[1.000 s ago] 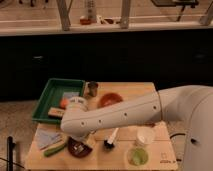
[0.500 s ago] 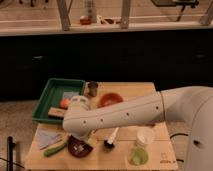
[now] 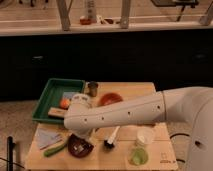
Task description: Place fork in purple bowl
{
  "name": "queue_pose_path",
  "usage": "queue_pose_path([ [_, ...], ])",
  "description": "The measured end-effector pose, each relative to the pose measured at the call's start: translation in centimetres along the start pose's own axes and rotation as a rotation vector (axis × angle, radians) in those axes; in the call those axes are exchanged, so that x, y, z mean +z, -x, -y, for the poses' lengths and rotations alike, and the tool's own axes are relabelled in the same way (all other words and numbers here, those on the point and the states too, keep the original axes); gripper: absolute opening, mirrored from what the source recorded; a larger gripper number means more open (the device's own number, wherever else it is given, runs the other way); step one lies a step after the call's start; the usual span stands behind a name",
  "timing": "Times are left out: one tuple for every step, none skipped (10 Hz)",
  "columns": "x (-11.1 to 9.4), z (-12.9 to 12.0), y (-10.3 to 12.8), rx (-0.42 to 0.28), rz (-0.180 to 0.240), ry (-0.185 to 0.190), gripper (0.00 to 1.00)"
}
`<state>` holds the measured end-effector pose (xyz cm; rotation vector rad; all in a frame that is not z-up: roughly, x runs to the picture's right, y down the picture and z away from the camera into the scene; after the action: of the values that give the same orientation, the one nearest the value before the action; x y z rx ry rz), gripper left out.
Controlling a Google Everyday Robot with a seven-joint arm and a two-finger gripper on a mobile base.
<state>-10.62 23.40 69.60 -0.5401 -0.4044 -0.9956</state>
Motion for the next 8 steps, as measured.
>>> queue_pose_path([
  [0.00, 0.01, -0.07, -0.002, 0.001, 0.001, 0.80],
  [-0.03, -0.01, -0.25, -0.004, 0.003, 0.003, 0.80],
  [-0.01, 0.01, -0.33, -0.007, 0.004, 0.004, 0.80],
  [-0.05, 0.02, -0.43, -0.009, 0.004, 0.004, 0.80],
  [0.01, -0.05, -0.48, -0.009, 0.006, 0.006, 0.80],
  [0.01, -0.04, -0.47, -0.009, 0.006, 0.006, 0.80],
  [0.01, -0.01, -0.43, -0.010, 0.006, 0.006, 0.80],
  [0.01, -0.02, -0.44, -0.010, 0.006, 0.006, 0.80],
])
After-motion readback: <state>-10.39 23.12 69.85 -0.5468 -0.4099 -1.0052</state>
